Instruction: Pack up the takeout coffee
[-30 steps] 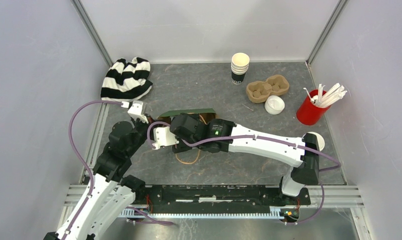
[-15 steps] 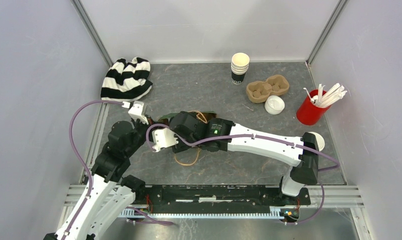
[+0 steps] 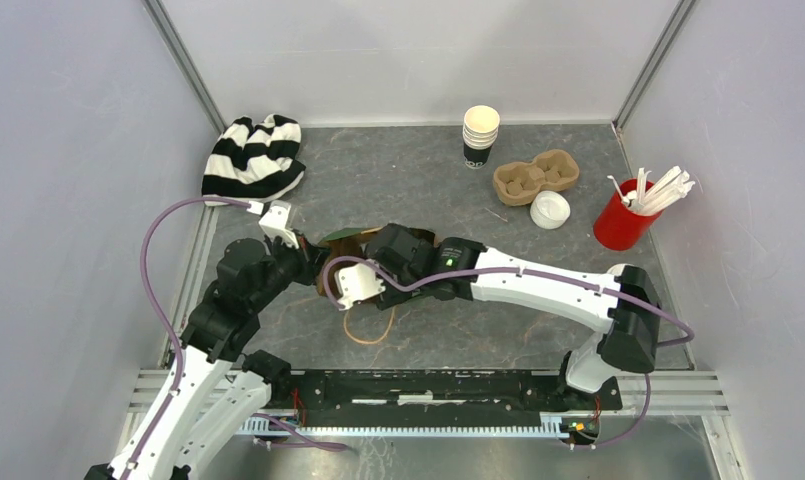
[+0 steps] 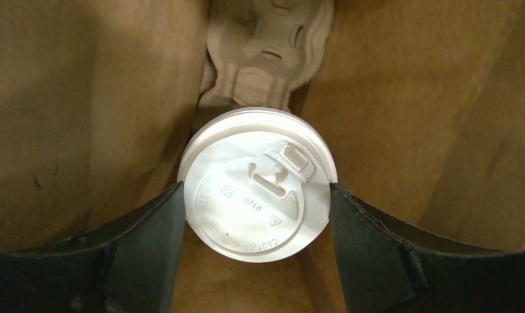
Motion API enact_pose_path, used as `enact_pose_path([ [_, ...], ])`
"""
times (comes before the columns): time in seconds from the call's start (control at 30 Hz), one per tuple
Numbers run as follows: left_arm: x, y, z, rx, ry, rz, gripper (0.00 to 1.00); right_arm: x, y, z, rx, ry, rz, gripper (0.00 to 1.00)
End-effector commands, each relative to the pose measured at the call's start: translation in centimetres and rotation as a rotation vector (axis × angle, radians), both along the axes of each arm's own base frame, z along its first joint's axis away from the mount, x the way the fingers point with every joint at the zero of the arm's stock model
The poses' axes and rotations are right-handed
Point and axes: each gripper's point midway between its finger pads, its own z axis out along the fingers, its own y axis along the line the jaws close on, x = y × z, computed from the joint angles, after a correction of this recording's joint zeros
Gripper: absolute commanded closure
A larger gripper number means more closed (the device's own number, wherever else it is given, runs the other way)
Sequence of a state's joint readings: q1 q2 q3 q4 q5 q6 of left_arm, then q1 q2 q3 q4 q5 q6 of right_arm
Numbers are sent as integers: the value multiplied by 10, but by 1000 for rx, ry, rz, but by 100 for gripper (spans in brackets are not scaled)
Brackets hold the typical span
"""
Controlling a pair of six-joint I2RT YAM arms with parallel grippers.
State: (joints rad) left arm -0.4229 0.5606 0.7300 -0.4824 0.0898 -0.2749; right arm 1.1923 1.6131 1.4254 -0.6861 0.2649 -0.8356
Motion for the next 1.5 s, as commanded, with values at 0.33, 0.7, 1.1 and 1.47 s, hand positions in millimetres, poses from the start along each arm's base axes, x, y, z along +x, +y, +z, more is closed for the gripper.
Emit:
enact_pose_path([
  [0.33, -3, -15, 16, -43, -11, -76, 98, 26, -19, 26, 97, -45, -17, 43],
  [0.7, -11, -22, 20, -47, -5, -137, 98, 36, -10, 9, 124, -48, 9, 44],
  [1.1, -10, -26, 17, -34, 1, -162, 98, 37, -4, 6, 127, 5, 34, 44],
  [1.47, -9, -24, 12, -21, -6, -158, 98, 48, -10, 5, 62, 20, 55, 44],
])
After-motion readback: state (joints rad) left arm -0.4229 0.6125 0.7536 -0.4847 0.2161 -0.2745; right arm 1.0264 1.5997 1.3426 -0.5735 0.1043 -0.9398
